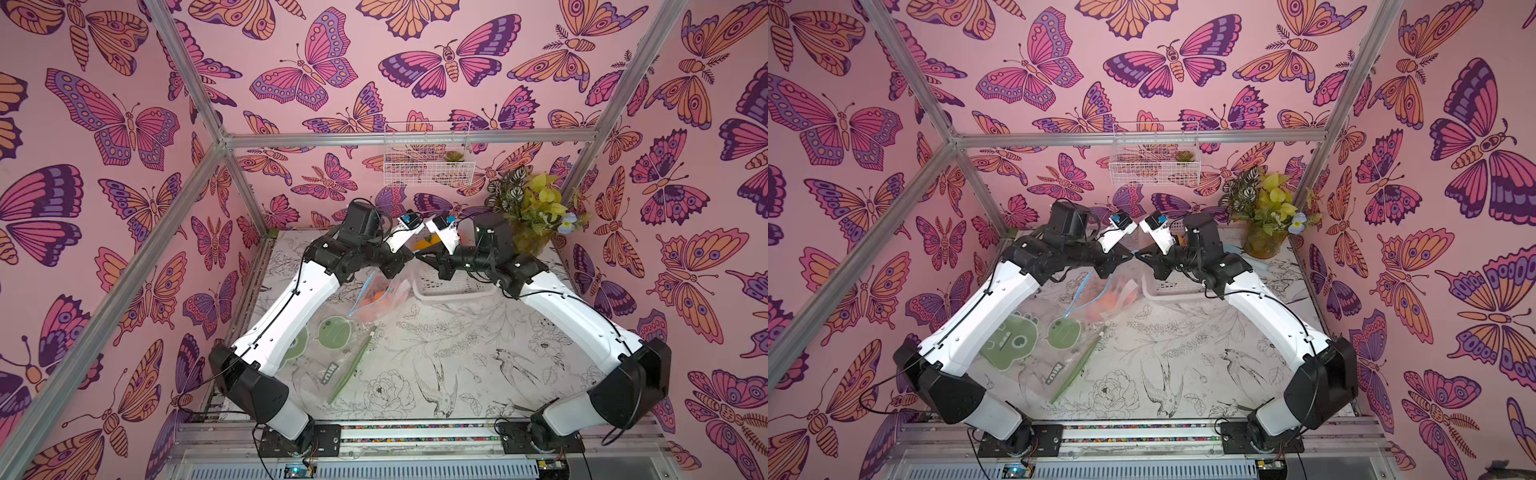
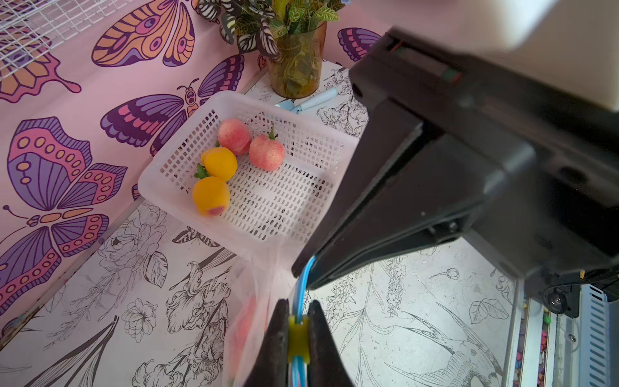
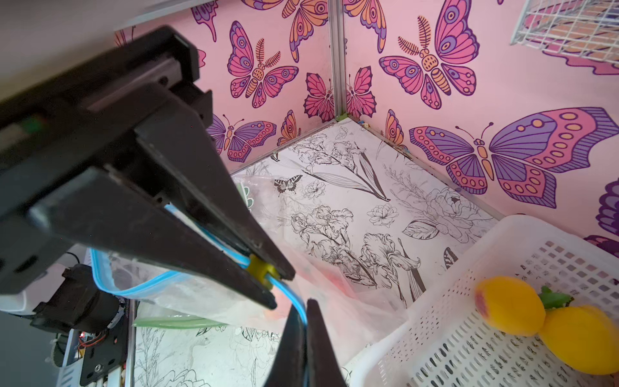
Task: Place the peach in a zip-top bag and seal the zipper
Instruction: Zip the zipper on the zipper food storage bag.
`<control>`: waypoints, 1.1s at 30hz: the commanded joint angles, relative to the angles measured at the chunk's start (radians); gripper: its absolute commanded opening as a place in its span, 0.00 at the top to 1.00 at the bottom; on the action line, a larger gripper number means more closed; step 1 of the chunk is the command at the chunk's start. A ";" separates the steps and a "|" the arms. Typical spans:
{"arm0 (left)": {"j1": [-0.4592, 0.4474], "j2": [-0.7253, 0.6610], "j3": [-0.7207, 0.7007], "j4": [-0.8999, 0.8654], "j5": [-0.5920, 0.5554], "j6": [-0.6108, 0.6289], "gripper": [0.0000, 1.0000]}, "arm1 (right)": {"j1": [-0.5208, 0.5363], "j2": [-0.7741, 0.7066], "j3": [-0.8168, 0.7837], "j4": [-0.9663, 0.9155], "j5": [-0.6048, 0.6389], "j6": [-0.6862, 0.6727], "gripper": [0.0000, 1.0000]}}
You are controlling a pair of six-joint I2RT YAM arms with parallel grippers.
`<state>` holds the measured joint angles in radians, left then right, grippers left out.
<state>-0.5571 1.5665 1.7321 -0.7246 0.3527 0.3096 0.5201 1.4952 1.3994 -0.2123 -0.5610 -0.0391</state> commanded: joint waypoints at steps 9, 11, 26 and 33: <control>0.011 -0.104 -0.055 -0.060 -0.078 -0.006 0.92 | -0.027 -0.037 -0.039 0.053 0.234 0.086 1.00; 0.011 -0.114 -0.064 -0.062 -0.089 -0.007 0.92 | -0.026 -0.038 -0.042 0.064 0.253 0.097 1.00; 0.011 -0.185 -0.122 -0.075 -0.130 -0.027 0.92 | -0.023 -0.029 -0.044 0.123 0.360 0.157 1.00; 0.011 -0.212 -0.144 -0.076 -0.151 -0.032 0.92 | -0.022 -0.026 -0.041 0.149 0.422 0.172 1.00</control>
<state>-0.5568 1.4109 1.6047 -0.7113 0.2302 0.2882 0.5278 1.4769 1.3651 -0.0998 -0.3244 0.1062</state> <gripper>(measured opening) 0.100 0.055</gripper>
